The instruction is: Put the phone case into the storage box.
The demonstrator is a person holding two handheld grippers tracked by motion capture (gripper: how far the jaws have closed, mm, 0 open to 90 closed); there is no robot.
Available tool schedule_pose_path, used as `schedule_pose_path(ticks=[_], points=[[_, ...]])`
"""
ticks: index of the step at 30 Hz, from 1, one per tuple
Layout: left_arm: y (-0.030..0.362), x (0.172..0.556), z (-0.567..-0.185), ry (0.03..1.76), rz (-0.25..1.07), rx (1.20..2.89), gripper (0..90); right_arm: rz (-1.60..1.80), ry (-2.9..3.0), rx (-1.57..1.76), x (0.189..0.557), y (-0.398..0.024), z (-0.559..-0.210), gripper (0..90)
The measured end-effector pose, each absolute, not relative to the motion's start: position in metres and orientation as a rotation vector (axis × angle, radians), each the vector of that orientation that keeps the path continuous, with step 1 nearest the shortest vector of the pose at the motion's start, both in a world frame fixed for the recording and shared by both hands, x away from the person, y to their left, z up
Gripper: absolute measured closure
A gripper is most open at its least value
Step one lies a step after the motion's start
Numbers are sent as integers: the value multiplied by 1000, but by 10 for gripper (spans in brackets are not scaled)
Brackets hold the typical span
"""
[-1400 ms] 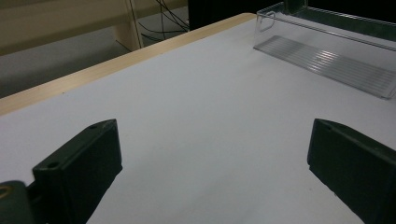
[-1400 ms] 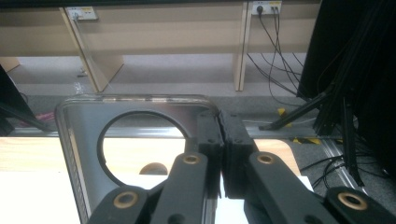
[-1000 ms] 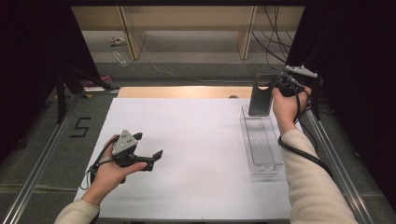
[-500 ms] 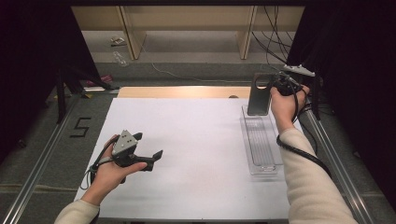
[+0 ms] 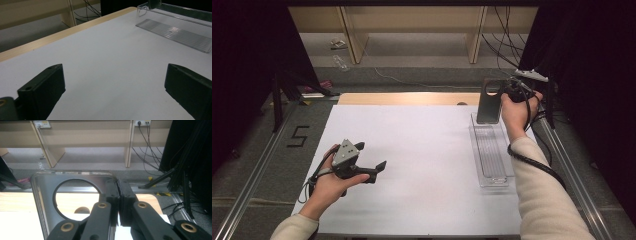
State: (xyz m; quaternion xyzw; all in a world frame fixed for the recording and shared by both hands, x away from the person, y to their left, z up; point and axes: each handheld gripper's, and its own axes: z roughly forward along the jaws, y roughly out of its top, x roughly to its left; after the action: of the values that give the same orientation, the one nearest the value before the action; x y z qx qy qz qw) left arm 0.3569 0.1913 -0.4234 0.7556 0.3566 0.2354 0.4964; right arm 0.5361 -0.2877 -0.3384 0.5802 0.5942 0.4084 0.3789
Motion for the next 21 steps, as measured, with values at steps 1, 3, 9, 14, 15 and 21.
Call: schedule_pose_path(ticks=[1,3,9,14,15,21], points=[[191,357,-423,864,570,1830,25,1039,1519,1483,537,-288,-339,886],[191,357,-423,863,570,1830,25,1036,1522,1483,537,-287,-340,886],[191,357,-424,863,569,1831,25,1033,1525,1482,539,-286,-341,885],[191,357,-423,864,569,1829,25,1027,1526,1484,541,-285,-343,883],[191,357,-423,864,569,1829,25,1027,1526,1484,541,-285,-343,883],[191,357,-424,863,567,1830,25,1017,1530,1489,542,-284,-346,880]])
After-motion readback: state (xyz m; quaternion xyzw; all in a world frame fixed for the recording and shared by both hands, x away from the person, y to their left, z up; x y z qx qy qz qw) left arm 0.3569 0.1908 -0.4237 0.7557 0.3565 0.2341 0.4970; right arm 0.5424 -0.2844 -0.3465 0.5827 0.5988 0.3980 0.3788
